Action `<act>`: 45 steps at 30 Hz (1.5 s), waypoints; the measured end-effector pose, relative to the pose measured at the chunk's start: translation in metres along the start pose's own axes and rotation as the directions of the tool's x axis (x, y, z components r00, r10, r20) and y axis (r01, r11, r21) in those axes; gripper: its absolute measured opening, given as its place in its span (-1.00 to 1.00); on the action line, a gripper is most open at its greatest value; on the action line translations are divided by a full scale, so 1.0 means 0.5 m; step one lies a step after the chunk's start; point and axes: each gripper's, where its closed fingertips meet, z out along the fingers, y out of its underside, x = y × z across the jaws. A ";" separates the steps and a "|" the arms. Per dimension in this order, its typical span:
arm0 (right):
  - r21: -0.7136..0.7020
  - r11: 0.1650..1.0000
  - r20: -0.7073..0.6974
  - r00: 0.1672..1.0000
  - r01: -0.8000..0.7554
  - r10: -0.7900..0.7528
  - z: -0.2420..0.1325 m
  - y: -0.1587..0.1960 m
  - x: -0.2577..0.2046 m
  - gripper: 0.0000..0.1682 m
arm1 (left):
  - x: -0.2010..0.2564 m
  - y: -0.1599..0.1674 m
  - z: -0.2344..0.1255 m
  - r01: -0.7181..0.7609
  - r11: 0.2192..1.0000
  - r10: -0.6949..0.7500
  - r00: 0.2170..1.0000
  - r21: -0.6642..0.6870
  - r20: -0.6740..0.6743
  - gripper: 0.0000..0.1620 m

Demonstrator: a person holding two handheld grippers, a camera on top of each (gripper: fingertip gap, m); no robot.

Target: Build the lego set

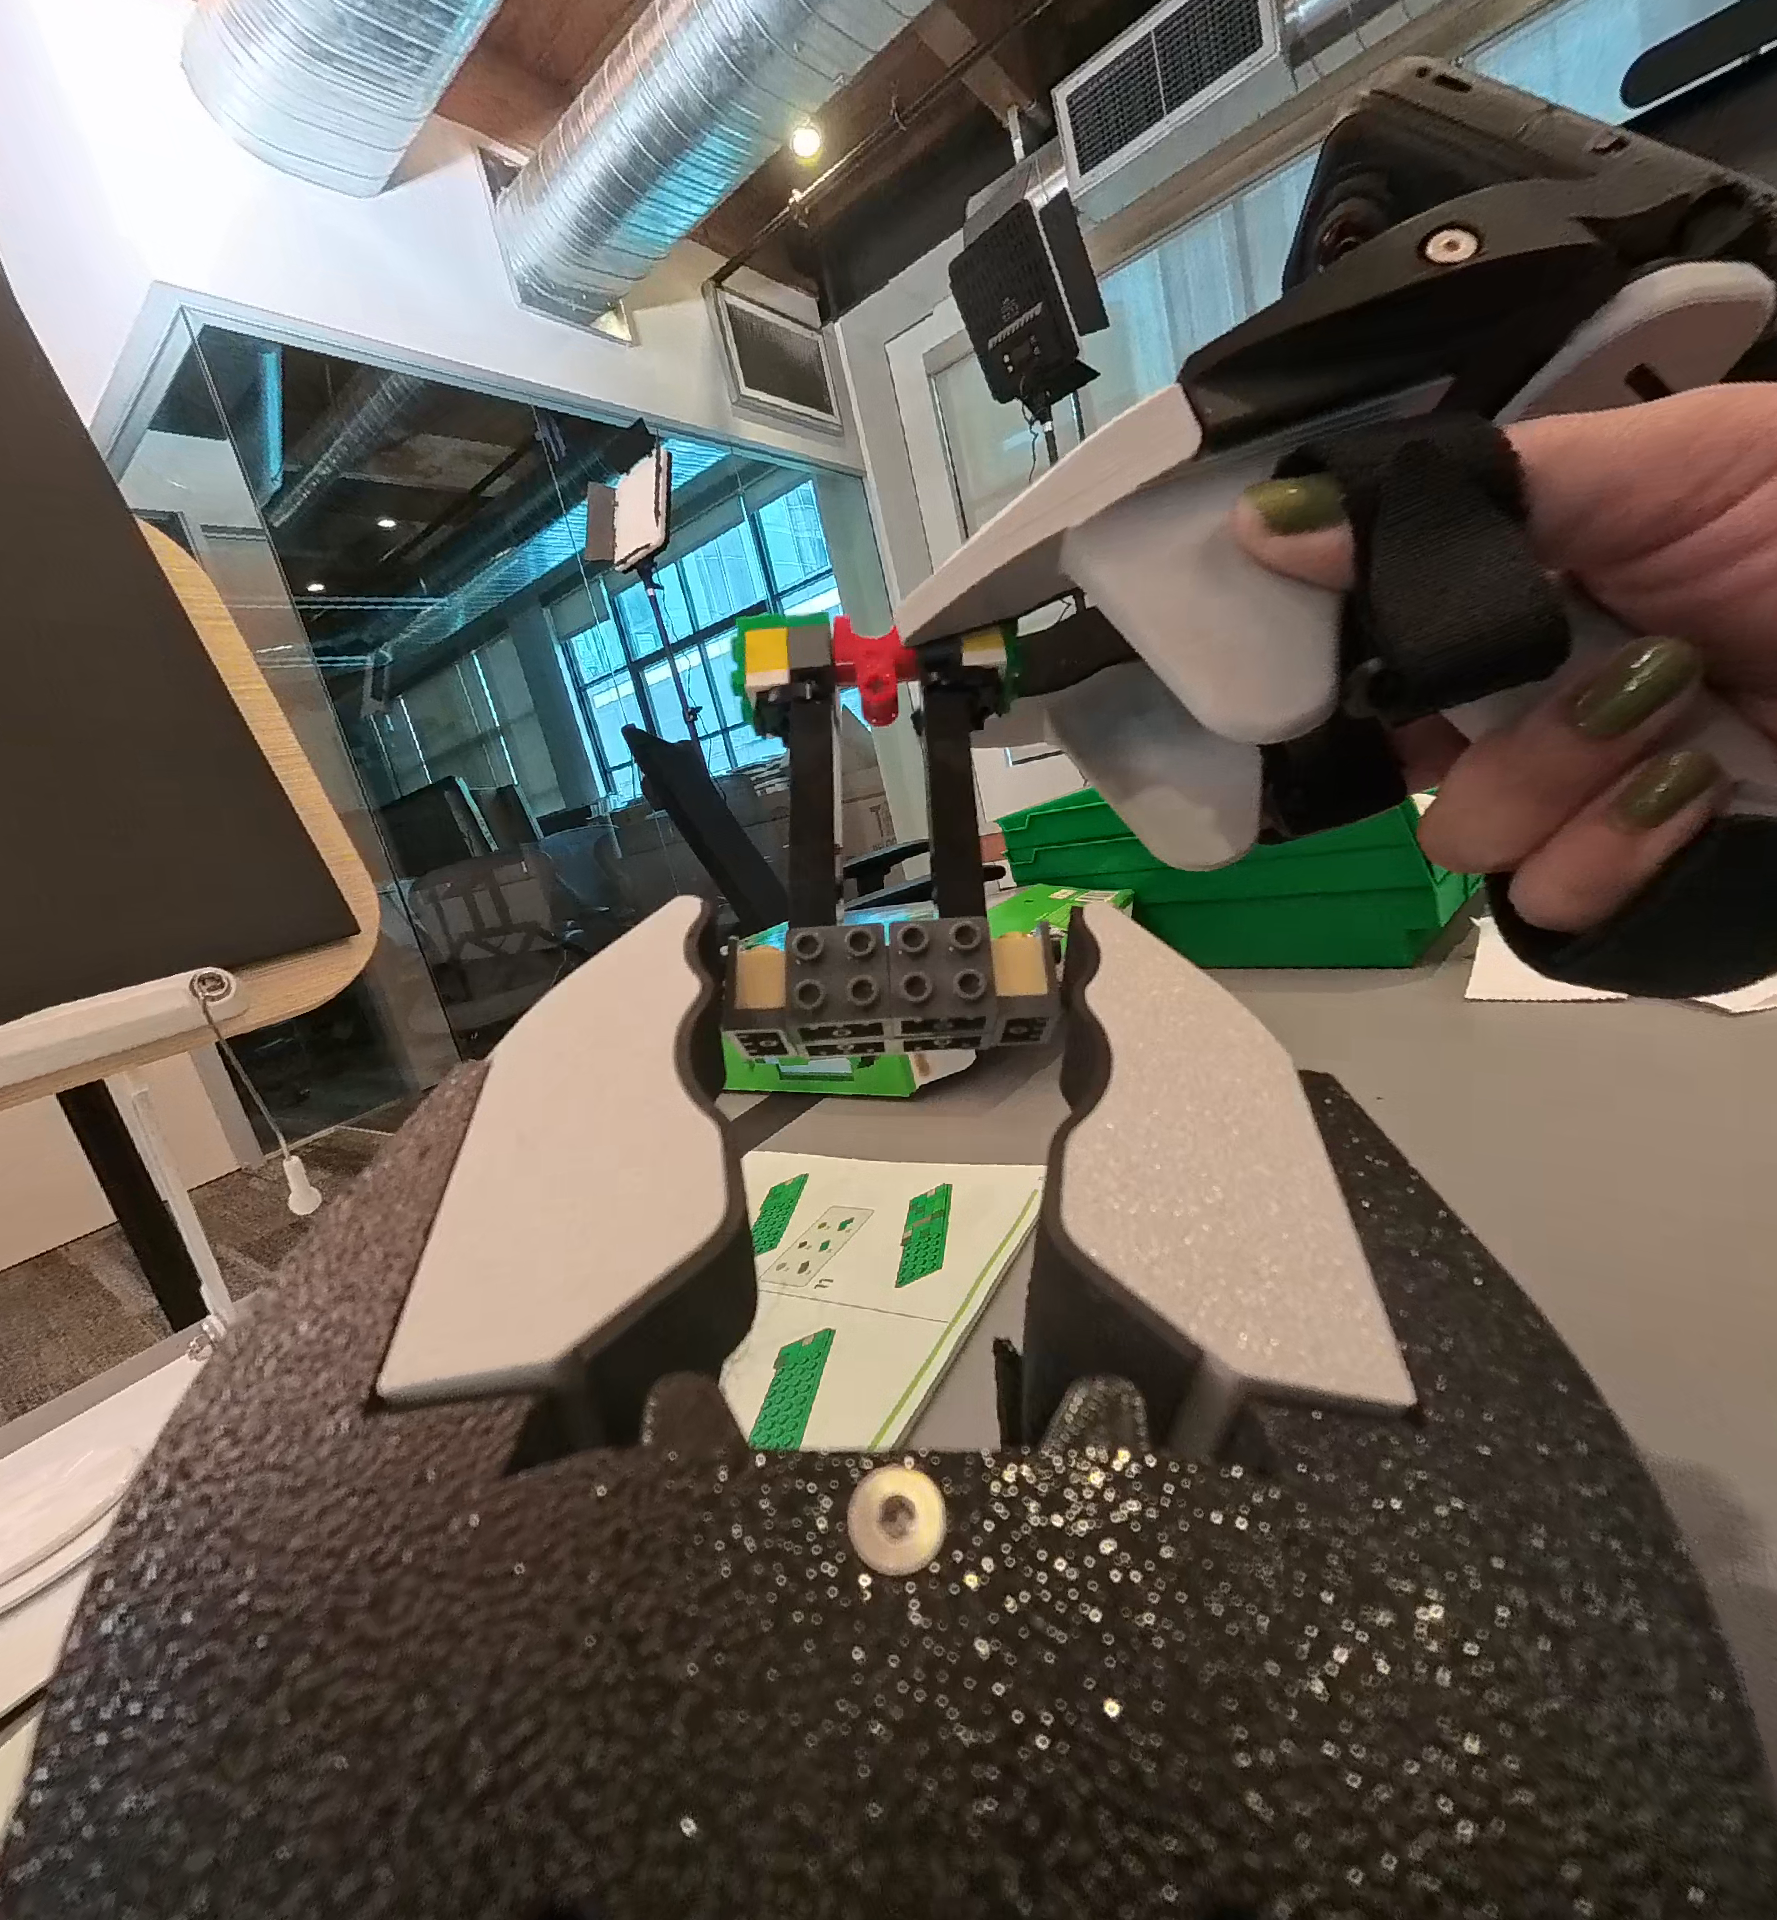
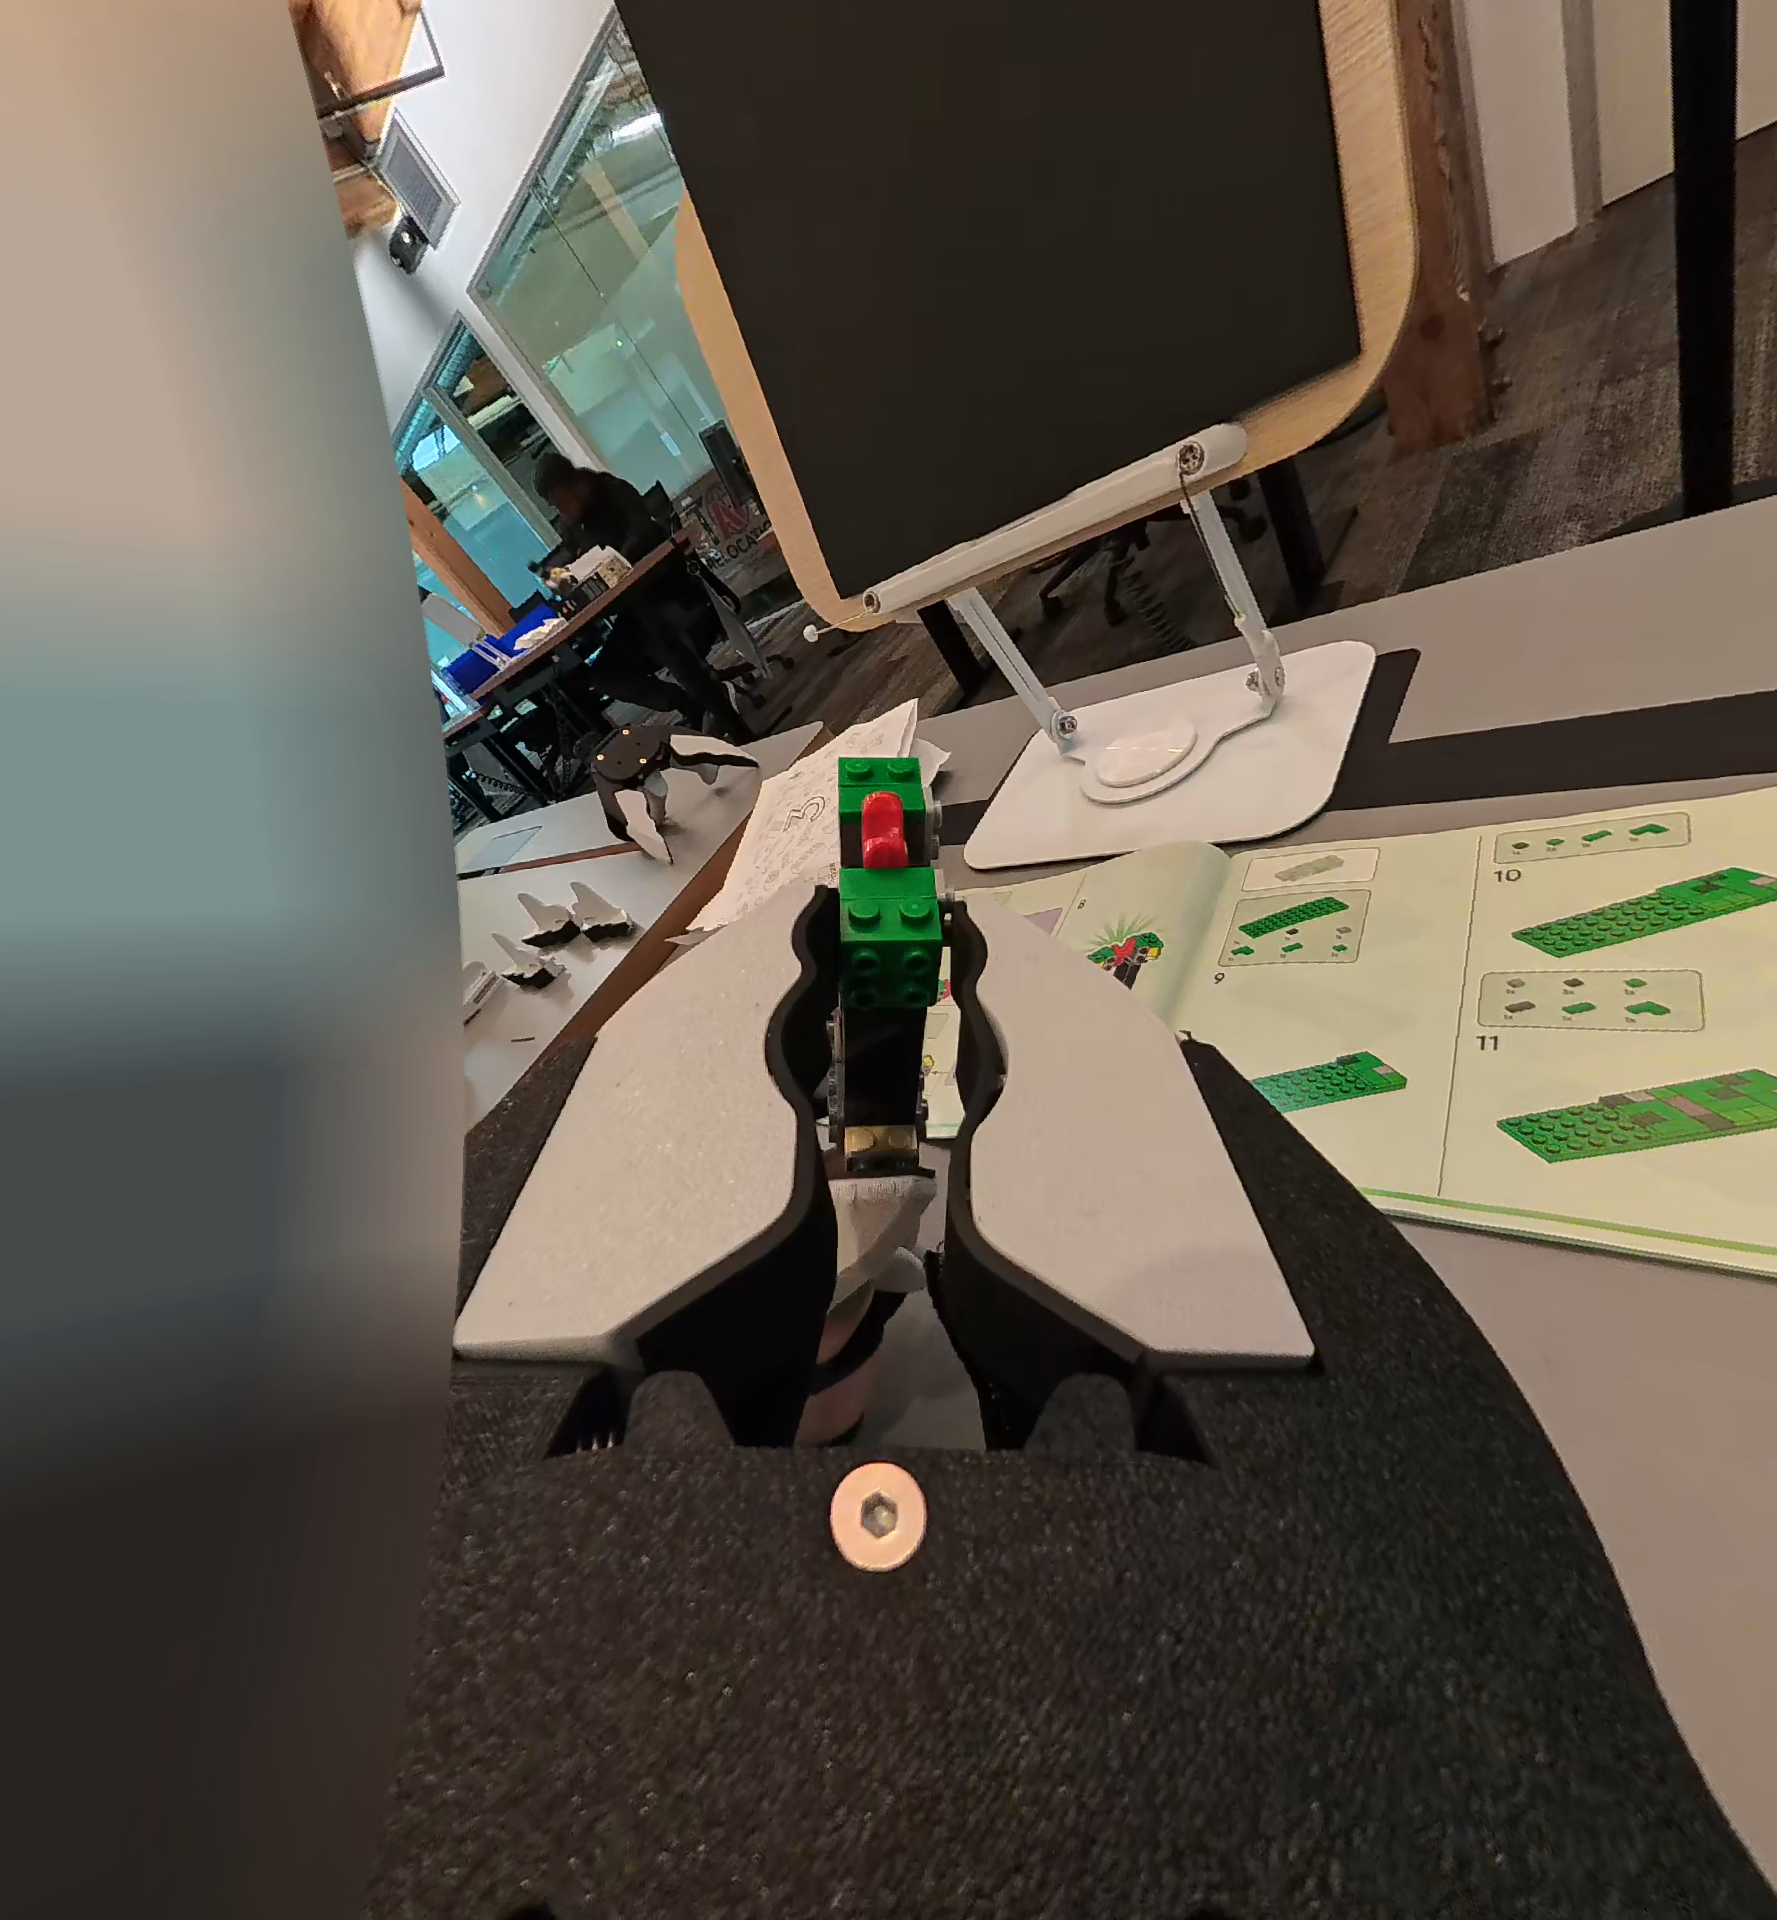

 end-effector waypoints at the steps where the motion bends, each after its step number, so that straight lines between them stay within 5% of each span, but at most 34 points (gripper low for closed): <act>1: 0.000 1.000 0.001 1.000 -0.002 0.002 0.000 0.000 0.000 -0.77 | 0.000 0.000 0.000 -0.002 1.000 0.002 1.000 0.000 0.001 -0.23; 35: -0.119 0.993 -0.017 0.999 0.028 -0.031 -0.016 0.008 -0.003 -0.77 | 0.011 -0.004 -0.001 -0.052 0.998 0.053 0.998 0.017 -0.020 -0.23; 45: -0.009 1.000 -0.006 1.000 0.028 -0.028 -0.027 -0.020 -0.004 -0.76 | 0.014 -0.006 0.000 -0.072 0.997 0.073 0.997 0.026 -0.028 -0.23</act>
